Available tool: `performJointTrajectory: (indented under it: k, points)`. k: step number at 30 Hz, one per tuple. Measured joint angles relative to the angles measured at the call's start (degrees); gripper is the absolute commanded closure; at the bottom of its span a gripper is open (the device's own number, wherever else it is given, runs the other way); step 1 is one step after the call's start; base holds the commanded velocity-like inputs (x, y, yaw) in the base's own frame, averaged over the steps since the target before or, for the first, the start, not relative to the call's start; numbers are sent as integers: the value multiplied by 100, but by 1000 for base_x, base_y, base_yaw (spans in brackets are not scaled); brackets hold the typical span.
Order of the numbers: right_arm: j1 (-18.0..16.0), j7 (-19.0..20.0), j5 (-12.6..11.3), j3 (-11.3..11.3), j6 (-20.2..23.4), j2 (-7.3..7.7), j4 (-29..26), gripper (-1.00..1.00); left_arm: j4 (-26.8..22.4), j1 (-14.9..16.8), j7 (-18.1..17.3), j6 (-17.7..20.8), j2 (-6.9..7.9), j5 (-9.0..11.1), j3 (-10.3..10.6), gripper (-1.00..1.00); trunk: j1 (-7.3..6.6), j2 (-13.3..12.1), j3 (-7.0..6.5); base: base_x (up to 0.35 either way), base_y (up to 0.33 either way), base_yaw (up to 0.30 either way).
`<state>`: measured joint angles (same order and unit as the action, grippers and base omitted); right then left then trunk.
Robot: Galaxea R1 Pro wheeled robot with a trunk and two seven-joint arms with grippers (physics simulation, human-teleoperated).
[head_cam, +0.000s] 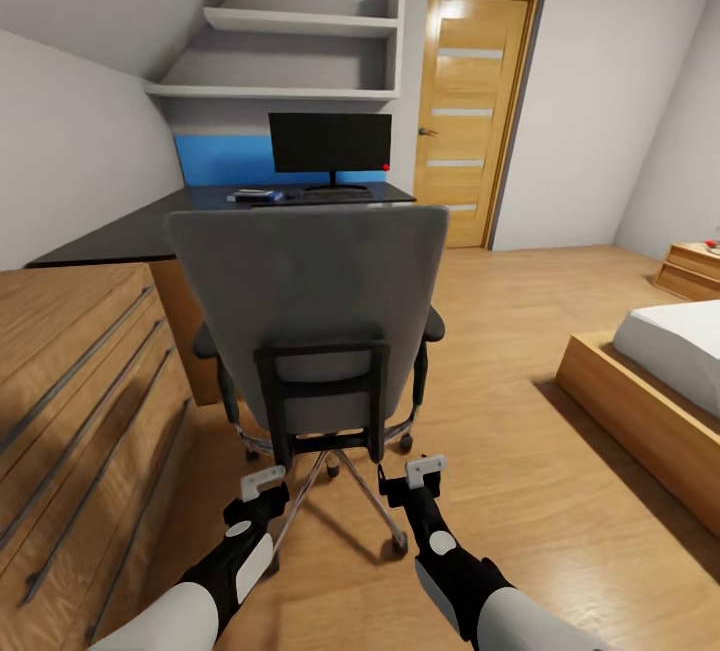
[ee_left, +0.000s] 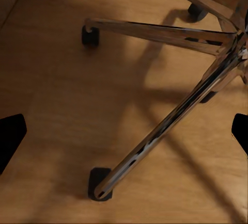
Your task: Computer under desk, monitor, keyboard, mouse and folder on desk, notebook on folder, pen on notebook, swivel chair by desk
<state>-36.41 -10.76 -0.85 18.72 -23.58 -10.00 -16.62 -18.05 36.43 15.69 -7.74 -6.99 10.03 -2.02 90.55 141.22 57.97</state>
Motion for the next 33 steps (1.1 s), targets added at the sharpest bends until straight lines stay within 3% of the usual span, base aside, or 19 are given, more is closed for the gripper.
performJointTrajectory:
  k: [33]
  points:
    - [0, 7, -8, 5, -1, 0, 9, -100, -1, 0, 9, 0, -3, -12, -4, -100, 0, 0, 0, 319, -50, 0]
